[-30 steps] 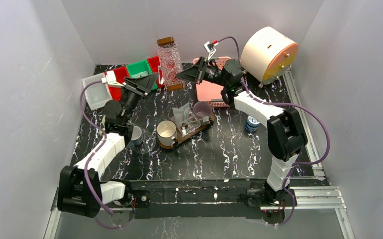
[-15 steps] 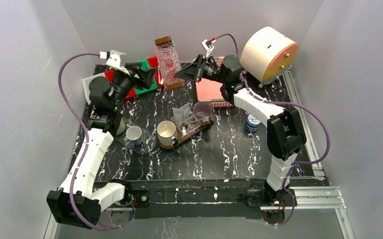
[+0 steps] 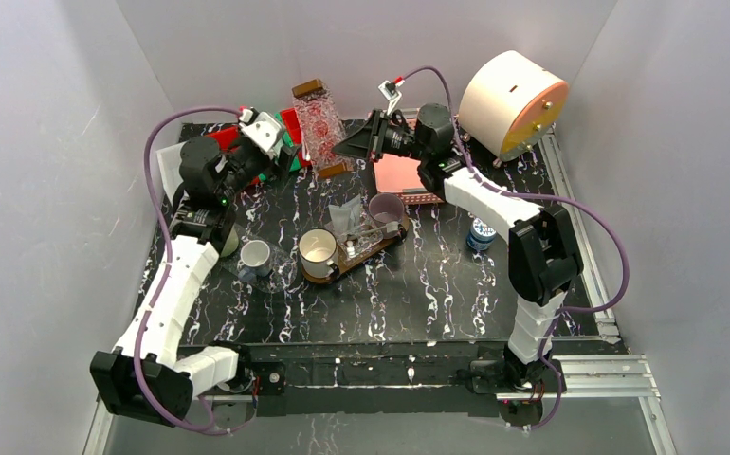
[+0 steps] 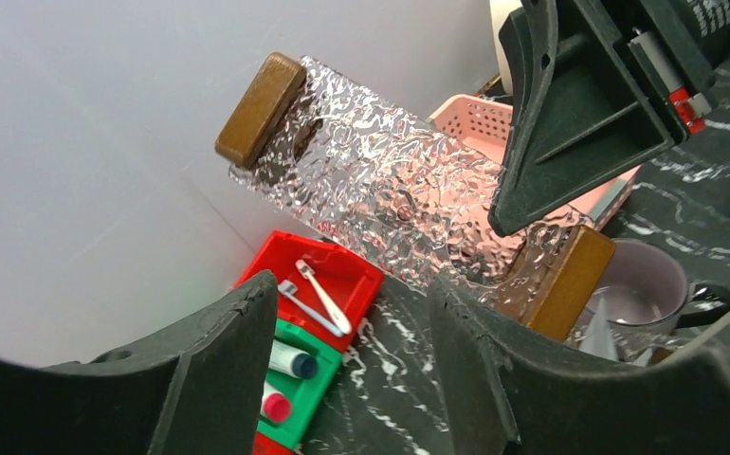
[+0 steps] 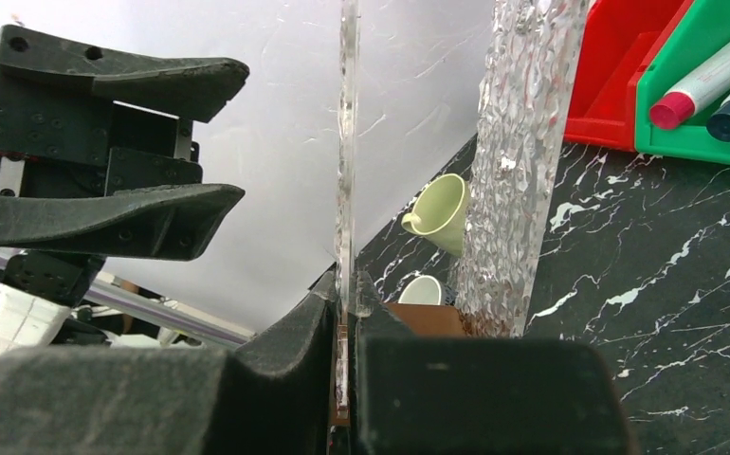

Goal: Prepare toiletry sets of a toothbrush and toothpaste on the tray
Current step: Place the toothpaste holder at the center of the board.

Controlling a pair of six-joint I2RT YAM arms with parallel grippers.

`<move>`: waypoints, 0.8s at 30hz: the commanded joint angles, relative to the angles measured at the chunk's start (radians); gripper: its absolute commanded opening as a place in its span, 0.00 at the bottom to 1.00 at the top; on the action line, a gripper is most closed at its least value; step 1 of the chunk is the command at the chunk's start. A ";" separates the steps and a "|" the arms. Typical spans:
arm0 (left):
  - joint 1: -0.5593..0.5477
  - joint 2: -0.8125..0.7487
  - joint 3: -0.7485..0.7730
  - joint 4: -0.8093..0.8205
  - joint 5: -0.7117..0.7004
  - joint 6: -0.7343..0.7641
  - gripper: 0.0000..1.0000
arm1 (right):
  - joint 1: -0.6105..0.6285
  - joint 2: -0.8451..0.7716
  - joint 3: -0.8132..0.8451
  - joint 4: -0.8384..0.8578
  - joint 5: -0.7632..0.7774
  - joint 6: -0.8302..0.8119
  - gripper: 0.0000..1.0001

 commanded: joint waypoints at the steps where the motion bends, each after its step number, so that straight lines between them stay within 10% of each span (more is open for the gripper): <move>1: -0.019 0.012 0.050 -0.008 -0.014 0.200 0.55 | 0.025 -0.023 0.100 0.027 0.011 -0.106 0.01; 24: -0.058 0.038 0.048 -0.029 -0.056 0.497 0.49 | 0.087 -0.042 0.144 -0.118 0.050 -0.312 0.01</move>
